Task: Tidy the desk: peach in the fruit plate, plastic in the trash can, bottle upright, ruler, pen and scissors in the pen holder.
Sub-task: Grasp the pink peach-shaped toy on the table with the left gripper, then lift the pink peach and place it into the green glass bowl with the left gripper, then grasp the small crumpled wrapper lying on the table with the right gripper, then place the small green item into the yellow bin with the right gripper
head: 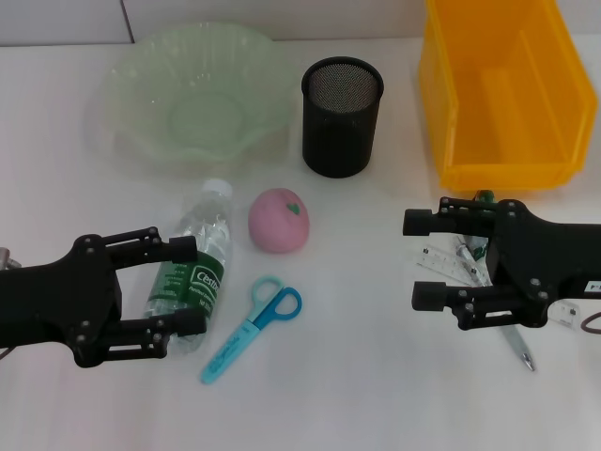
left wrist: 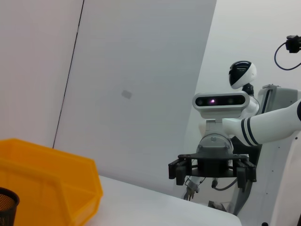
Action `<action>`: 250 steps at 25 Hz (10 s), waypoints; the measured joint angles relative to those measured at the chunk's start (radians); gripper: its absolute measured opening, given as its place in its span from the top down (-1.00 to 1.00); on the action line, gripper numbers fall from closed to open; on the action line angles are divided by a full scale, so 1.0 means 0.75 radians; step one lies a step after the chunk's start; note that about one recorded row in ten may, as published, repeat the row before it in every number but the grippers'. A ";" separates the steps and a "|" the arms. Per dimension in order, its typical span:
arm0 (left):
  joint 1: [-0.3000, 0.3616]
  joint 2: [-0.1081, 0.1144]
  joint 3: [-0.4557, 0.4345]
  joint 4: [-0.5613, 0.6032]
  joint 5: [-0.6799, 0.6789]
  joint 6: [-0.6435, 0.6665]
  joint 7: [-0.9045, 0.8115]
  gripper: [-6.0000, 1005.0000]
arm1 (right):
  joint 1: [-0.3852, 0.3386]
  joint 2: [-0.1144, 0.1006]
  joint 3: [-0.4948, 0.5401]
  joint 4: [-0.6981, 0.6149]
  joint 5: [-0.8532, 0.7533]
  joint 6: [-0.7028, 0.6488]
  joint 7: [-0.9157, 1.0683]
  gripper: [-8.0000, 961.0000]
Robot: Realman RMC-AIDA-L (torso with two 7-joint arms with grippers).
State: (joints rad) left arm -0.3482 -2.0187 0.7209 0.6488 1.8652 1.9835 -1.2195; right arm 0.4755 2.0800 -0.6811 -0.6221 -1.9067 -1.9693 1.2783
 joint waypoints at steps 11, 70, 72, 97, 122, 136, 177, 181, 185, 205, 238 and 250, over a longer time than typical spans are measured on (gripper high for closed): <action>-0.010 -0.003 0.000 0.000 0.000 0.003 -0.003 -0.54 | -0.004 0.002 -0.004 0.001 0.000 0.006 0.000 -0.76; -0.462 -0.082 1.182 0.581 0.735 -1.110 -1.186 -0.53 | -0.267 -0.003 0.155 0.167 -0.004 0.237 -0.185 -0.74; -0.455 -0.082 1.198 0.581 0.735 -1.131 -1.186 -0.53 | -0.266 -0.003 0.155 0.170 -0.004 0.237 -0.185 -0.74; -0.139 -0.069 1.061 1.107 0.585 -1.217 -1.150 0.83 | -0.280 -0.002 0.166 0.171 -0.004 0.237 -0.185 -0.74; -0.366 -0.061 0.474 0.548 0.375 -1.369 -1.203 -0.01 | -0.260 -0.003 0.175 0.193 0.005 0.231 -0.176 -0.73; -0.234 -0.063 0.424 0.473 0.124 -0.455 -0.659 -0.65 | -0.243 -0.012 0.226 -0.682 -0.027 -0.018 0.724 -0.73; -0.244 -0.067 0.427 0.265 0.125 -0.492 -0.573 -0.65 | 0.146 0.009 -0.671 -0.786 -0.994 0.702 1.878 -0.72; -0.230 -0.069 0.428 0.263 0.119 -0.495 -0.573 -0.65 | 0.172 0.008 -0.671 -0.708 -0.985 0.766 1.878 -0.72; -0.223 -0.068 0.427 0.261 0.119 -0.497 -0.571 -0.65 | 0.186 0.005 -0.672 -0.647 -0.939 0.810 1.870 -0.72; -0.230 -0.063 0.425 0.260 0.119 -0.517 -0.568 -0.65 | 0.176 -0.001 -0.701 -0.618 -0.857 0.834 1.784 0.46; -0.258 -0.068 0.413 0.261 0.090 -0.499 -0.603 -0.65 | 0.106 -0.027 -0.126 -0.860 -0.417 0.883 1.386 0.81; -0.252 -0.037 0.361 0.277 0.086 -0.423 -0.610 -0.65 | 0.069 -0.042 -0.018 -0.500 0.064 0.948 0.944 0.54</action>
State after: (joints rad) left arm -0.5372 -2.0468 0.9918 0.8562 1.9301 1.6663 -1.6772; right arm 0.5273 2.0487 -0.6942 -0.9973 -1.8586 -1.2579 1.9860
